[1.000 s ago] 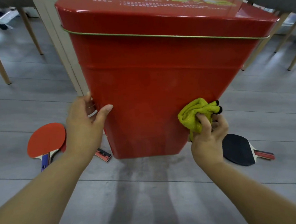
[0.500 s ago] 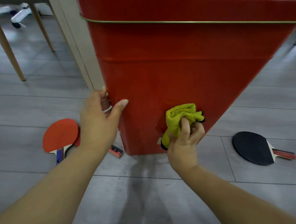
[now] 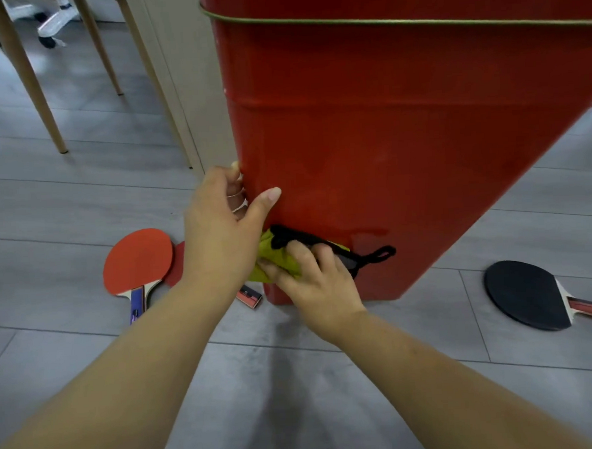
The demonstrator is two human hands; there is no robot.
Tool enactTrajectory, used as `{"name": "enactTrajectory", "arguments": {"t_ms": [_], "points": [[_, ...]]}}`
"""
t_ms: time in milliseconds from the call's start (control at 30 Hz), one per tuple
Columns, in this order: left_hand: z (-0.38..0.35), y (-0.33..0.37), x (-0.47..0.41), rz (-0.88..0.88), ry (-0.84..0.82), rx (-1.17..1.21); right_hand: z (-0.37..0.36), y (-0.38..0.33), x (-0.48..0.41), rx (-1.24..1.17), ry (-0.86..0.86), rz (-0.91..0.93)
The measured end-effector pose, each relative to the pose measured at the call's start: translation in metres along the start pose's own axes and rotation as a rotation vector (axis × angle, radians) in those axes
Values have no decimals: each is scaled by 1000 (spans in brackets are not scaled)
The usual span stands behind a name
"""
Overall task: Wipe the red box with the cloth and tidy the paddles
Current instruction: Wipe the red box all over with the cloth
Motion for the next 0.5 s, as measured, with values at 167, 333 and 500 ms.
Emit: {"name": "enactTrajectory", "arguments": {"t_ms": [167, 333, 500], "points": [[-5, -12, 2, 10, 10, 44, -5, 8, 13, 85, -77, 163], [-11, -27, 5, 72, 1, 54, -2, 33, 27, 144, -137, 196], [-21, -43, 12, 167, -42, 65, 20, 75, 41, 193, -98, 166]]}}
Point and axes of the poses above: each hand's wrist, its own x-axis away from the middle knuckle, its own z-axis out of the back of the hand, y = z × x, the point moved 10 cm from there along -x, towards the middle knuckle, and after that the axes turned 2 degrees about -z, right-handed, at the moved point
